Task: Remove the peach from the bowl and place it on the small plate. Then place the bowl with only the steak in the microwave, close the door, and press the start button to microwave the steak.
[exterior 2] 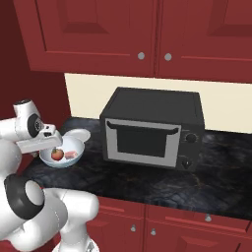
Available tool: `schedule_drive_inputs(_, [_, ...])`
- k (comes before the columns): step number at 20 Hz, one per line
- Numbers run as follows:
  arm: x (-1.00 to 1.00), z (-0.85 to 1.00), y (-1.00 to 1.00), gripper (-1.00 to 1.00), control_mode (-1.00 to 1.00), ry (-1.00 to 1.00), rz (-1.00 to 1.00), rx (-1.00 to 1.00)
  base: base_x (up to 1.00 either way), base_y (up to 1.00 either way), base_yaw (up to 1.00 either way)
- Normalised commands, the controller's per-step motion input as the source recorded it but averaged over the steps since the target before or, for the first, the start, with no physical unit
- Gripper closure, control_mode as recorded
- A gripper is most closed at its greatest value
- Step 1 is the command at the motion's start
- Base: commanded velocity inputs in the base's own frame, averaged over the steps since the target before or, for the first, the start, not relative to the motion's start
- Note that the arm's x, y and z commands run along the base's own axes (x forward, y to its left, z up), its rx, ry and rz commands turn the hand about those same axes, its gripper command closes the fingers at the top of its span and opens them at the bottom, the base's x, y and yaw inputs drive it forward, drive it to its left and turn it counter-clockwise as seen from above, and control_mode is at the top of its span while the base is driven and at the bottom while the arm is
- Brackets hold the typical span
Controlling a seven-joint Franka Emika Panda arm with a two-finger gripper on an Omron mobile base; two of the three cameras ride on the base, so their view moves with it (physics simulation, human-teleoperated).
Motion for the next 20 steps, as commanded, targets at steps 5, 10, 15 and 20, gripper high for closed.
schedule_drive_inputs(5, [0.33, -0.08, -0.04, -1.0, -1.0, 0.0, 0.06, 0.02, 0.0, 0.0, 0.0])
schedule_drive_inputs(10, [0.31, -0.06, 0.0, -1.0, -1.0, 0.0, 0.04, 0.0, 0.0, 0.0, 0.0])
schedule_drive_inputs(15, [0.1, -0.05, 0.0, -1.0, -1.0, -0.01, 0.03, 0.0, 0.0, 0.0, 0.0])
schedule_drive_inputs(20, [0.0, -0.15, 0.0, -1.0, -1.0, -0.02, 0.05, 0.0, 0.0, 0.0, 0.0])
